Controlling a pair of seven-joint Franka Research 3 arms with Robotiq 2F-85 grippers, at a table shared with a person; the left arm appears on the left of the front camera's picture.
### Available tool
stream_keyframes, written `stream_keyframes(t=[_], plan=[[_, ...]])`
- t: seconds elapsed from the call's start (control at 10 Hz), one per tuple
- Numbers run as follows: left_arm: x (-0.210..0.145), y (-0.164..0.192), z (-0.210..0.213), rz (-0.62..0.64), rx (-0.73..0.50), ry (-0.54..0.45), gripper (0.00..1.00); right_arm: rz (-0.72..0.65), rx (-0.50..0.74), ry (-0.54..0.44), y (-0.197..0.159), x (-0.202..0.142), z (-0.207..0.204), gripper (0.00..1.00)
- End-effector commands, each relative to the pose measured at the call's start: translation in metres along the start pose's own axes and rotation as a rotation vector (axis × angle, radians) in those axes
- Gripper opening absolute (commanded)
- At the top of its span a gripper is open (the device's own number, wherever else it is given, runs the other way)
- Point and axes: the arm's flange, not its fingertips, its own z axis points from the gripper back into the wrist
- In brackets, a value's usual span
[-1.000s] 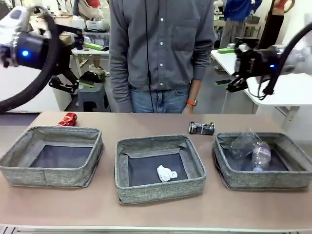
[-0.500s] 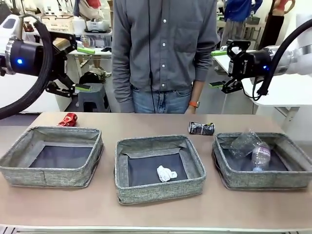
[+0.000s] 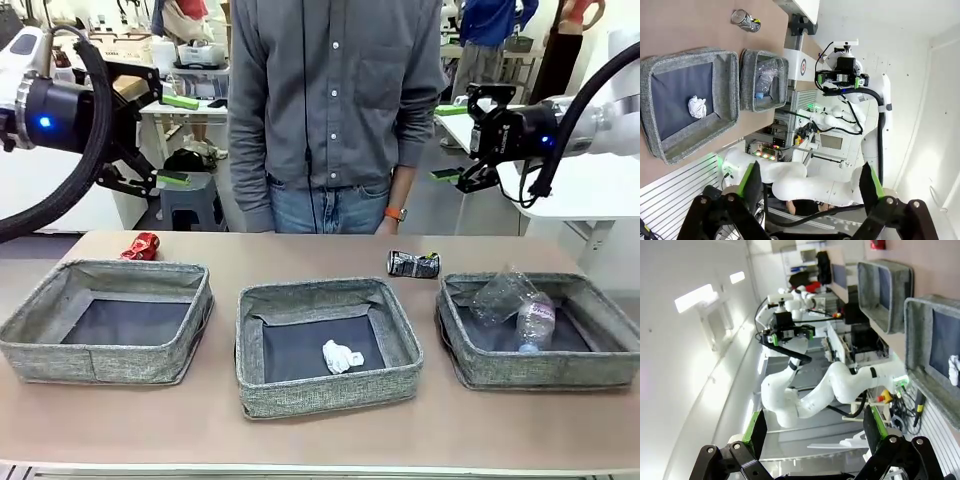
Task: Sort the waste into the appropriate baskets.
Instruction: Pick up the waste item pointed out by the person.
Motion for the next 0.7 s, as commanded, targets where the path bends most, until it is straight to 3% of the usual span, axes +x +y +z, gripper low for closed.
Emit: stream_keyframes(t=[0.0, 0.6], plan=[[-0.0012, -0.0017, -0.0014, 0.009, -0.023, -0.011, 1.0, 0.013, 0.008, 0.003, 0.0015, -0.003, -0.0009, 1.0], [-0.0012, -0.0017, -0.0014, 0.009, -0.023, -0.011, 1.0, 0.013, 0.008, 0.003, 0.0015, -0.003, -0.0009, 1.0]])
